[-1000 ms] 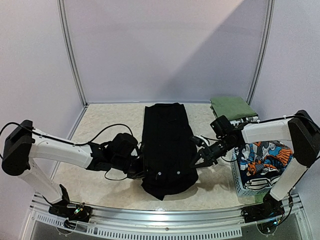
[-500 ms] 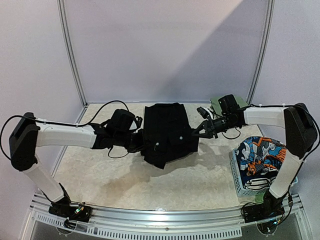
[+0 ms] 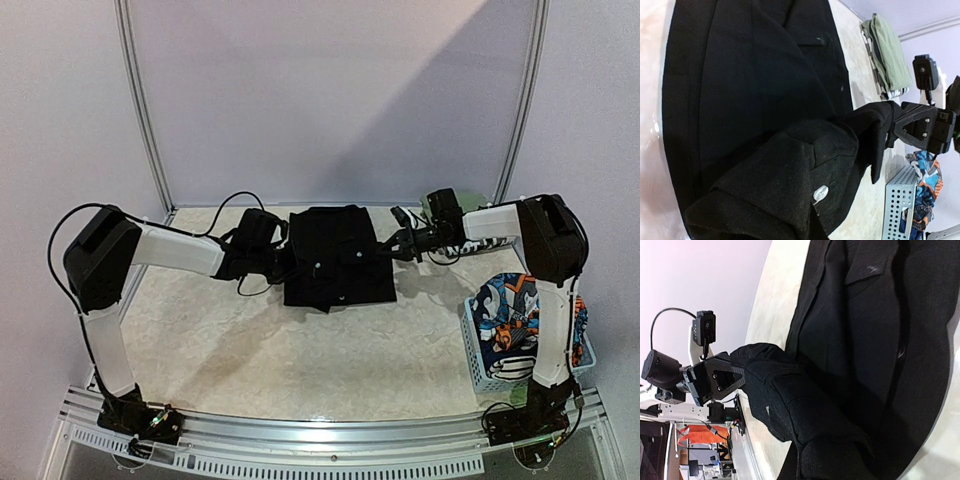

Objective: Fold and stack the mixed laundry pile
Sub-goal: Fold the rectangle-folded shirt at the center of the board, then smooth out the 2/3-rectangle-folded shirt at the center of the board.

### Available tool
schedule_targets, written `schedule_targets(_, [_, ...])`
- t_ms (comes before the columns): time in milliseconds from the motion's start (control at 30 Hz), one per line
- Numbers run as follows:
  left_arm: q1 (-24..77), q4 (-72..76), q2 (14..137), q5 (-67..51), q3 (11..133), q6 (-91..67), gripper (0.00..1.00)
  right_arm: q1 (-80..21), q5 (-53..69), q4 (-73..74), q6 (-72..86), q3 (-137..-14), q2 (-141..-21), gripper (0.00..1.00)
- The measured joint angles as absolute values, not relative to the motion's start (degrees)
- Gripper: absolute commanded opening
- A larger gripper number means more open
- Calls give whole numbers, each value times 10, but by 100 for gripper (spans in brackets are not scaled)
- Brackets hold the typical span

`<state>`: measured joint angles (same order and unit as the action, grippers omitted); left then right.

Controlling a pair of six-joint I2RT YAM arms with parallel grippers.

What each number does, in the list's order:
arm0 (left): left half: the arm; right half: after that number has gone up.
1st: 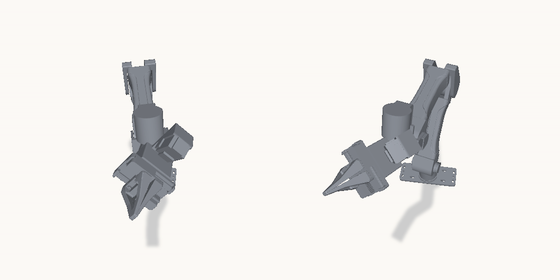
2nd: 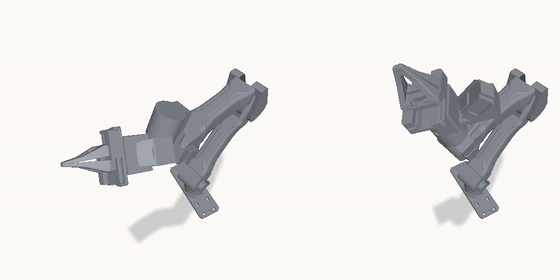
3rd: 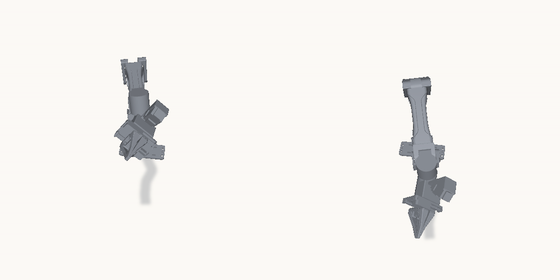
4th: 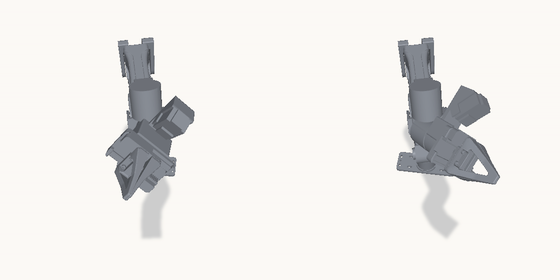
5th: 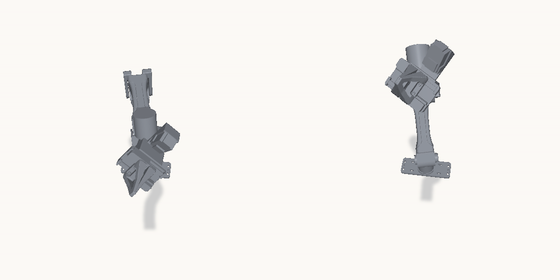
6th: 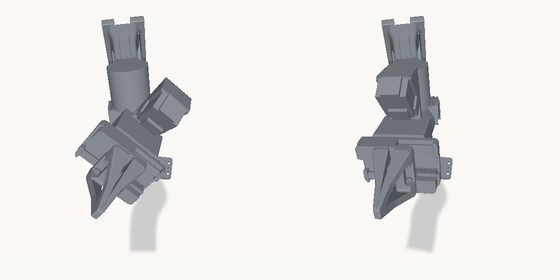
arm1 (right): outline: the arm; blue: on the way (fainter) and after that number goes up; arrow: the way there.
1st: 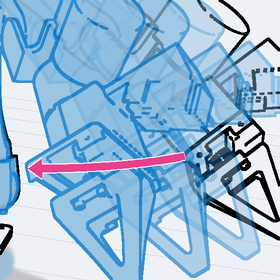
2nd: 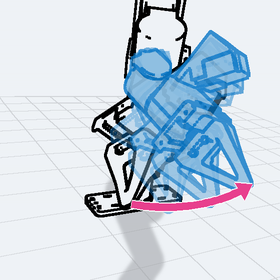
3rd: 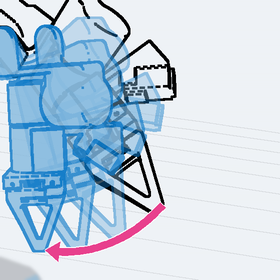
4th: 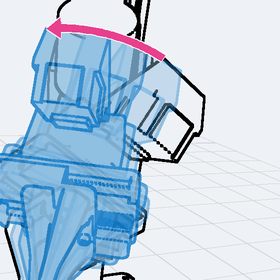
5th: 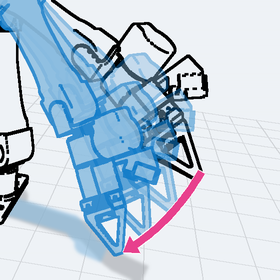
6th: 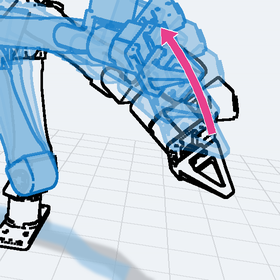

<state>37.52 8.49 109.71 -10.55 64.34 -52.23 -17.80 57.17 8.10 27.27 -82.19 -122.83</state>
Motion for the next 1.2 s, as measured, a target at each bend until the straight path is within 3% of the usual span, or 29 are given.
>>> schedule_targets(233, [358, 117, 1132, -118, 650, -548, 25, -177, 571, 70, 294, -872, -1284, 11])
schedule_targets(300, [352, 122, 1145, -123, 655, -555, 29, -176, 571, 70, 297, -890, -1299, 19])
schedule_targets(433, [338, 132, 1173, -134, 674, -573, 40, -176, 571, 77, 303, -930, -1332, 47])
schedule_targets(533, [326, 142, 1191, -141, 695, -589, 50, -175, 578, 97, 306, -997, -1369, 58])
schedule_targets(600, [314, 147, 1194, -146, 704, -603, 95, -173, 581, 106, 310, -1040, -1386, 68])
schedule_targets(633, [307, 149, 1194, -150, 709, -612, 99, -171, 583, 107, 310, -1056, -1389, 71])
schedule_targets(933, [258, 162, 1191, -192, 728, -661, 99, -142, 591, 131, 290, -1040, -1368, 79])
schedule_targets(1200, [267, 51, 1111, -180, 663, -592, 100, -140, 548, 251, 150, -980, -1300, 77])
